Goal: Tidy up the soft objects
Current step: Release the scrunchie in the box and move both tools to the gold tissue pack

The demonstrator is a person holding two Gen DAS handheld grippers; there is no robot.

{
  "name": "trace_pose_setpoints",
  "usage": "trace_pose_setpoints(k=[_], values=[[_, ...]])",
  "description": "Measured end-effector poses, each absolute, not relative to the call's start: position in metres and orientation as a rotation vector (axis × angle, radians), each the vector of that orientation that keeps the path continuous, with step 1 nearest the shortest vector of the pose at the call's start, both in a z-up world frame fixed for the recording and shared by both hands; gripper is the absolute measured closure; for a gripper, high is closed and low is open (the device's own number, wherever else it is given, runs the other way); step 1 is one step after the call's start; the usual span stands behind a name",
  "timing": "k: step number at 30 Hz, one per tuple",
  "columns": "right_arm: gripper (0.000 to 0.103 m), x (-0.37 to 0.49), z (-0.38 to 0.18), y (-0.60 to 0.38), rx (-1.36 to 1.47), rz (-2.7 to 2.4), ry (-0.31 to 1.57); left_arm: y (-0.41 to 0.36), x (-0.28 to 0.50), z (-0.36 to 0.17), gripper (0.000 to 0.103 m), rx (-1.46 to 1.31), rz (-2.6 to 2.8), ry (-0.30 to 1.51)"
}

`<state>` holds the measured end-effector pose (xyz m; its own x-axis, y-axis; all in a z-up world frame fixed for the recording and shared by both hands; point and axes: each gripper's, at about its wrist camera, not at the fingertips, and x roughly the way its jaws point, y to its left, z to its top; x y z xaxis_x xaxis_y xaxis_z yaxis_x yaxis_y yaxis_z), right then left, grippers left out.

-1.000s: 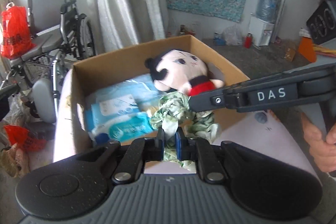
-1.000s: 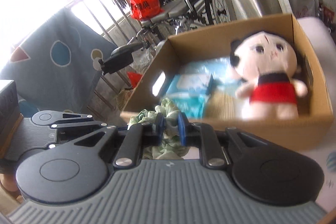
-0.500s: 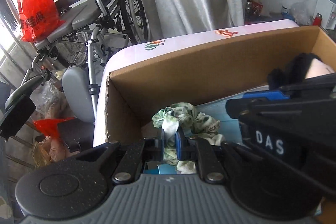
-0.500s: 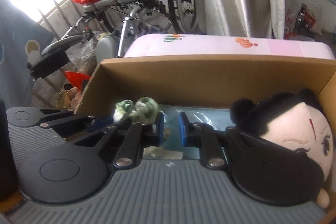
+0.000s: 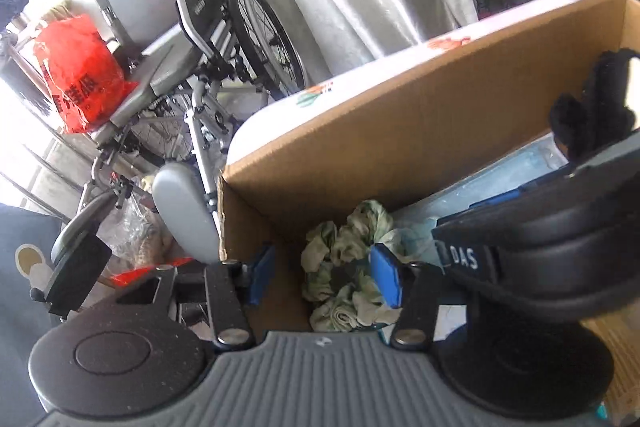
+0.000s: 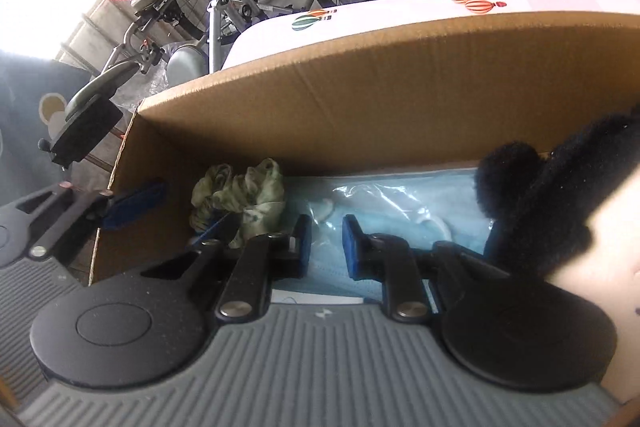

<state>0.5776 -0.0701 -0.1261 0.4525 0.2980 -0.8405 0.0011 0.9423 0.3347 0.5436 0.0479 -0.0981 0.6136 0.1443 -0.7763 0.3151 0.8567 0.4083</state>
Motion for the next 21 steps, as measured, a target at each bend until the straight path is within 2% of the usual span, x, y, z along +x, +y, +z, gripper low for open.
trace_pose_setpoints(k=[2,8,10,12,16,21], values=[[0.086,0.575,-0.120,-0.069,0.257,0.192,1.071,0.046,0.533,-0.091,0.039,0.544,-0.092,0.854],[0.084,0.534,-0.074,-0.094,0.289,0.319,1.007,0.063,0.464,-0.048,0.040,0.404,-0.100,0.710],[0.081,0.508,-0.056,-0.103,0.280,0.417,0.987,0.081,0.421,-0.030,0.037,0.315,-0.168,0.677],[0.079,0.473,-0.038,-0.111,0.246,0.492,0.957,0.097,0.378,-0.023,0.027,0.236,-0.240,0.721],[0.072,0.399,-0.015,-0.132,0.269,0.620,0.934,0.126,0.285,-0.052,0.025,0.077,-0.273,0.855],[0.061,0.312,-0.022,-0.139,0.225,0.587,1.010,0.118,0.216,-0.104,0.022,0.084,-0.262,0.945]])
